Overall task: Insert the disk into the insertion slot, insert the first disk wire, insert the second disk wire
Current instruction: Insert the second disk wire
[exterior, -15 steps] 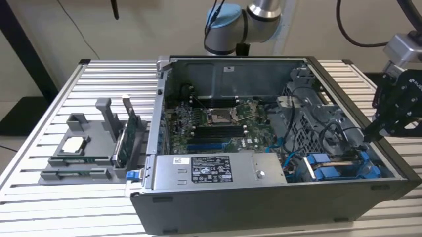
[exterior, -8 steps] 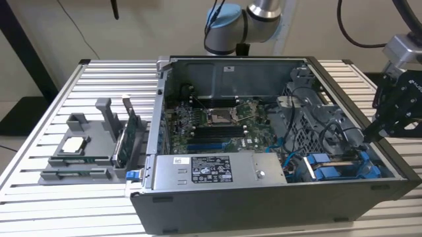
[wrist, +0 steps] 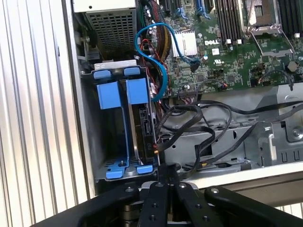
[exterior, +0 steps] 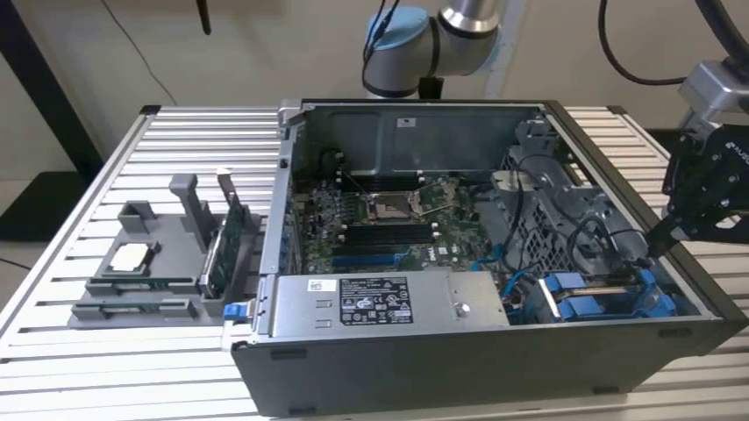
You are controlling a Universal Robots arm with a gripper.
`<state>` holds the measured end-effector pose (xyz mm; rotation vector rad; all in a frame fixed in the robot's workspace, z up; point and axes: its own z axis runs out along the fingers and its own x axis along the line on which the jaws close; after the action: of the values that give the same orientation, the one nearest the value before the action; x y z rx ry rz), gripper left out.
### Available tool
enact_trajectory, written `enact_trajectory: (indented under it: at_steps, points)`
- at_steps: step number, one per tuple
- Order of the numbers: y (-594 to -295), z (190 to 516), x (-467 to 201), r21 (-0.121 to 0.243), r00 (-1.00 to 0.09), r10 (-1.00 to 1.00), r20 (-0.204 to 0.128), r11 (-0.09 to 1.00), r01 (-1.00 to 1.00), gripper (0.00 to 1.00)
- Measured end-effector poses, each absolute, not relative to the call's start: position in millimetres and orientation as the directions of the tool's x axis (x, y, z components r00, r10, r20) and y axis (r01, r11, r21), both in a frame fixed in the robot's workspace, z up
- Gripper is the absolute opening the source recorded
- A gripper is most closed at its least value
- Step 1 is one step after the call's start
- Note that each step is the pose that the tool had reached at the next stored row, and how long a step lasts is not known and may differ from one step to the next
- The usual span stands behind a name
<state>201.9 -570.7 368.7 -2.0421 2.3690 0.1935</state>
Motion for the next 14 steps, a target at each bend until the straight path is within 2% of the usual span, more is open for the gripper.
enact_trajectory:
  at_steps: [6, 8, 9, 10, 11, 12, 14]
  points:
    - [-570.7, 369.1, 201.9, 0.088, -0.151, -0.985, -0.087, 0.143, -0.986, 0.11]
    - [-570.8, 369.2, 201.9, 0.088, -0.151, -0.985, -0.086, 0.143, -0.986, 0.18]
    - [-570.8, 369.2, 201.9, 0.088, -0.151, -0.985, -0.086, 0.143, -0.986, 0.18]
    - [-570.9, 369.2, 201.9, 0.088, -0.151, -0.985, -0.086, 0.144, -0.986, 0.25]
    - [-571.1, 369.2, 202.0, 0.088, -0.151, -0.985, -0.086, 0.144, -0.986, 0.25]
    - [-571.4, 369.1, 202.1, 0.088, -0.152, -0.985, -0.086, 0.144, -0.986, 0.31]
    - [-571.7, 369.1, 202.8, 0.089, -0.152, -0.985, -0.086, 0.144, -0.986, 0.31]
